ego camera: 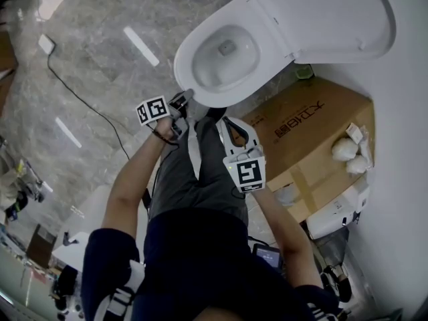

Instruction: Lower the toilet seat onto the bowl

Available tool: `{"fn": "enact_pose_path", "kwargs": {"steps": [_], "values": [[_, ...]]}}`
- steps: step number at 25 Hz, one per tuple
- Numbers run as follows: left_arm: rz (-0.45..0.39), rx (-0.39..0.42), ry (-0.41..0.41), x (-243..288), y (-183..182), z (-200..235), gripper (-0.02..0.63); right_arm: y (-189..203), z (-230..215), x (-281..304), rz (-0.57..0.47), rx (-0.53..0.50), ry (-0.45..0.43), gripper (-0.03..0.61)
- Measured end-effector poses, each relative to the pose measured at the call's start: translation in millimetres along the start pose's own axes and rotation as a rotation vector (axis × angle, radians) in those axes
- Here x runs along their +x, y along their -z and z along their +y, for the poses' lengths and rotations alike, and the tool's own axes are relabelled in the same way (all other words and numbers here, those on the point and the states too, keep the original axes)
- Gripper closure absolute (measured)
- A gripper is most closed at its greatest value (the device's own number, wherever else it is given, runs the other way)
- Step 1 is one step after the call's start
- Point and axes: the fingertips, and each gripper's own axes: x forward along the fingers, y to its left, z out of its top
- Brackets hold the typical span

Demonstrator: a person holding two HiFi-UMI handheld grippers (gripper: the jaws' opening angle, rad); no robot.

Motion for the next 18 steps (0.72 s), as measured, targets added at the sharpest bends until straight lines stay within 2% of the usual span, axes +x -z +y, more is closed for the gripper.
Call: {"fn": "enact_pose_path", "kwargs": {"steps": [18], "values": [[0.011,-0.014,-0.026,19.6,-6.1,63.6,0.492,30.1,7.6,44.6,0.047,-0.006,-0.045,0.555]]}}
